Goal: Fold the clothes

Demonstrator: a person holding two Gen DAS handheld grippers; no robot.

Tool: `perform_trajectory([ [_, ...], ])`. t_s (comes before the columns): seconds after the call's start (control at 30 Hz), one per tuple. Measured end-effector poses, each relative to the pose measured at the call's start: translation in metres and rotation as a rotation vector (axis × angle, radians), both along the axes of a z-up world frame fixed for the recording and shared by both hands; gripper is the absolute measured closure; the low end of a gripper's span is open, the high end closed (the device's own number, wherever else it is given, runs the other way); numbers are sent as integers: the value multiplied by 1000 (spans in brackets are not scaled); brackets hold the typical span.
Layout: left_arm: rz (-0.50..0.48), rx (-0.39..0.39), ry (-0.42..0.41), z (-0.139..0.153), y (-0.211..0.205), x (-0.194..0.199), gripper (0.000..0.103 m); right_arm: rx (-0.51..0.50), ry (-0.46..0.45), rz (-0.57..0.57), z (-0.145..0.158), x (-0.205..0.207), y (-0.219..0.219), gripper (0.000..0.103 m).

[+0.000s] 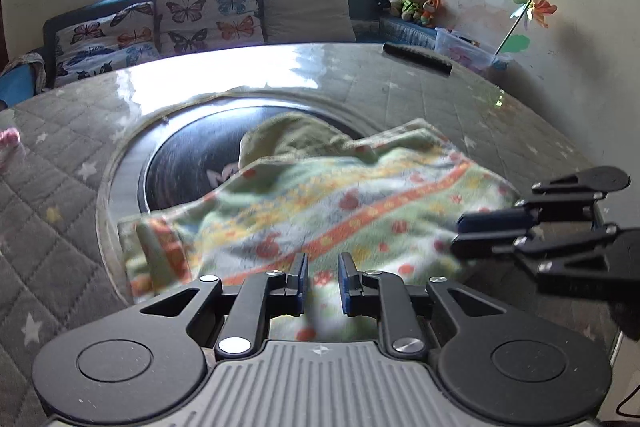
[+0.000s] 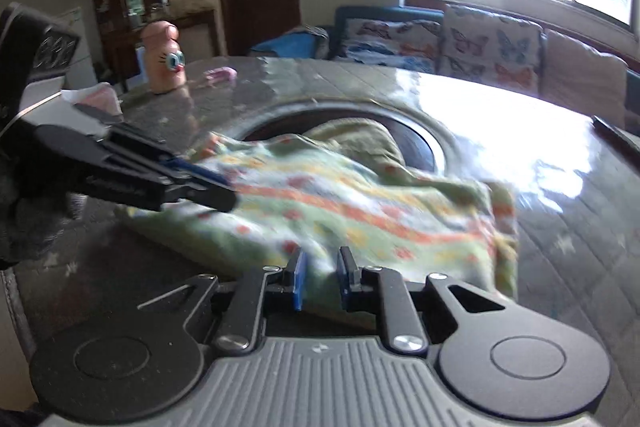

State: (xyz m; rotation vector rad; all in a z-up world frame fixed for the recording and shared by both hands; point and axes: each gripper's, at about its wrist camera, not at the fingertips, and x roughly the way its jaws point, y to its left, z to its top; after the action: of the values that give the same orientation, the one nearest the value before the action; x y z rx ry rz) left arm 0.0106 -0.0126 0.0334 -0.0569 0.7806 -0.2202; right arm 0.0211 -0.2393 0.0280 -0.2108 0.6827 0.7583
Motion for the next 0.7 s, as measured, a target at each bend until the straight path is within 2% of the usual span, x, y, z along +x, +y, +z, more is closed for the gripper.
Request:
perform_trajectory([
  [0.2, 34, -25, -3, 2, 11, -6, 84, 4, 10, -96, -1, 8, -27, 86],
  [0.33, 47, -30, -5, 1, 19, -10, 84, 28, 65, -146, -8, 18, -47, 90],
  [0.53, 88, -36, -14, 3, 32, -7, 84, 14, 1, -117, 8, 23, -36, 86],
  [0.7, 145, -42, 9, -3, 50, 4, 84, 2, 14, -122, 1, 45, -25, 86],
])
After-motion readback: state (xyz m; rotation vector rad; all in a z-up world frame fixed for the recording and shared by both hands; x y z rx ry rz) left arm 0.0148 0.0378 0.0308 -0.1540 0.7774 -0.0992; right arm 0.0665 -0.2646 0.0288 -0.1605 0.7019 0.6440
